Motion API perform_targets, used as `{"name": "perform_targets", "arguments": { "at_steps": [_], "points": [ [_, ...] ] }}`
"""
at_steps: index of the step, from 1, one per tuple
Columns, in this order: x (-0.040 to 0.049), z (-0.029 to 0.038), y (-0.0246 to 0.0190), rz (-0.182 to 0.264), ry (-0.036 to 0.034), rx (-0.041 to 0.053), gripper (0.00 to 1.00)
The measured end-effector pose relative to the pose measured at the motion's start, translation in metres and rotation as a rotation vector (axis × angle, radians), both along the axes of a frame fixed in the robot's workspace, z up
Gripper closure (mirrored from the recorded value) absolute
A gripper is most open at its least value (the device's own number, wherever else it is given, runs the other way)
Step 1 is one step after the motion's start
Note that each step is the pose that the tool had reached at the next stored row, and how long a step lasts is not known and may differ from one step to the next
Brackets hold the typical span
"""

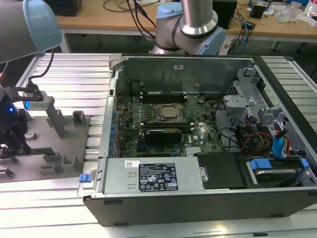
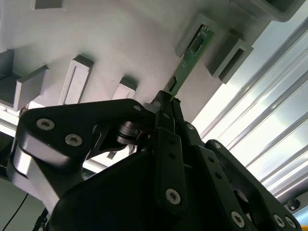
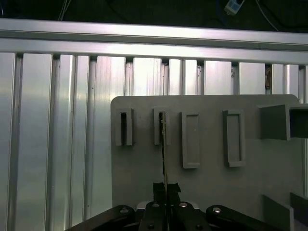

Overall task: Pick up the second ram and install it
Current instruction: 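Pick up the second ram and move it above second insertion slot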

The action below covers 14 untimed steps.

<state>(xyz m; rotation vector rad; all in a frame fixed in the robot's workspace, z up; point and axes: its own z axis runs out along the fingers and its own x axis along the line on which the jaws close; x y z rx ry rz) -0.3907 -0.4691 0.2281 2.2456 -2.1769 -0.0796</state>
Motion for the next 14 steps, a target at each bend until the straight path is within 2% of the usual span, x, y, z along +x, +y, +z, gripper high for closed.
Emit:
{"name": "perform_targets", "arguments": {
  "at_steps": [14],
  "points": [
    [0.0, 0.0141, 0.0001, 0.0, 0.0002, -0.0002, 0.87]
  ]
}}
